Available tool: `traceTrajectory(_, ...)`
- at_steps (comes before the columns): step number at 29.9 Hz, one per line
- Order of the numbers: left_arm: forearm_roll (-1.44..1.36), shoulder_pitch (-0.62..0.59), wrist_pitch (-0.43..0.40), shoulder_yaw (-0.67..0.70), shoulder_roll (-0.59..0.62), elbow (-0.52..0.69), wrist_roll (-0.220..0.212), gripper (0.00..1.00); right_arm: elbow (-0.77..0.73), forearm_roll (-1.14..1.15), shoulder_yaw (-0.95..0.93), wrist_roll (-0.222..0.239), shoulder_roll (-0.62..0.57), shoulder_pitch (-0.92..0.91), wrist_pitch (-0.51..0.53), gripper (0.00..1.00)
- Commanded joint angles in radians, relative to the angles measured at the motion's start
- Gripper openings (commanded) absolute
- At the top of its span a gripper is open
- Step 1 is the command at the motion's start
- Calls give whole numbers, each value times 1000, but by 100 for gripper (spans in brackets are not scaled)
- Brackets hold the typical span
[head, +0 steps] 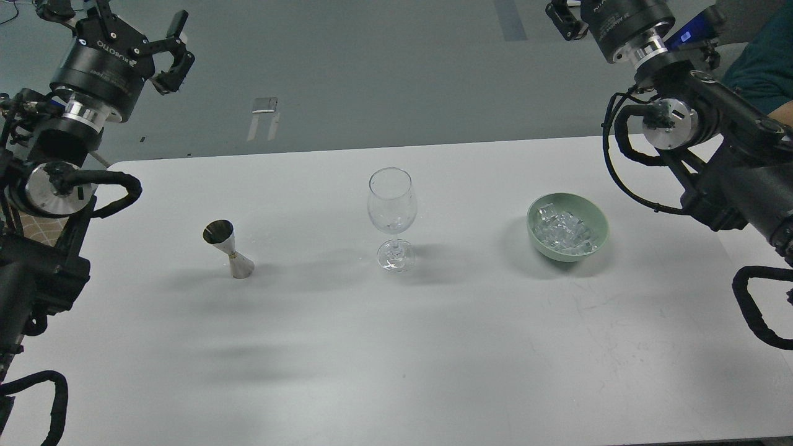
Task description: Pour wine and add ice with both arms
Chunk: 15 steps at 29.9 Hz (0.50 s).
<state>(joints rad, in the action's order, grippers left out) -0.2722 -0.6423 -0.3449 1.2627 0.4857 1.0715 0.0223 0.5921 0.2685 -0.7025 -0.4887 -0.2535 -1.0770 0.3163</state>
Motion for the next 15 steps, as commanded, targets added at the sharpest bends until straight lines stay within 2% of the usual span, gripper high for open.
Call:
traceTrajectory(1, 87, 78, 24, 72, 11, 88, -114, 98, 0, 0, 0, 0, -3, 0, 0, 100)
traceTrajectory(3, 116, 166, 58, 153, 14, 174, -175, 97, 0, 0, 0, 0, -4, 0, 0, 100)
traceTrajectory(6, 140, 295, 113, 266, 5, 295, -245, 96, 0, 0, 1, 0, -3, 2, 0, 100)
traceTrajectory(9, 192, 416, 168, 343, -4, 410, -278, 96, 0, 2, 1, 0, 0, 2, 0, 100)
traceTrajectory(15, 289, 696, 208, 457, -39, 562, -288, 96, 0, 3, 1, 0, 5, 5, -2, 100)
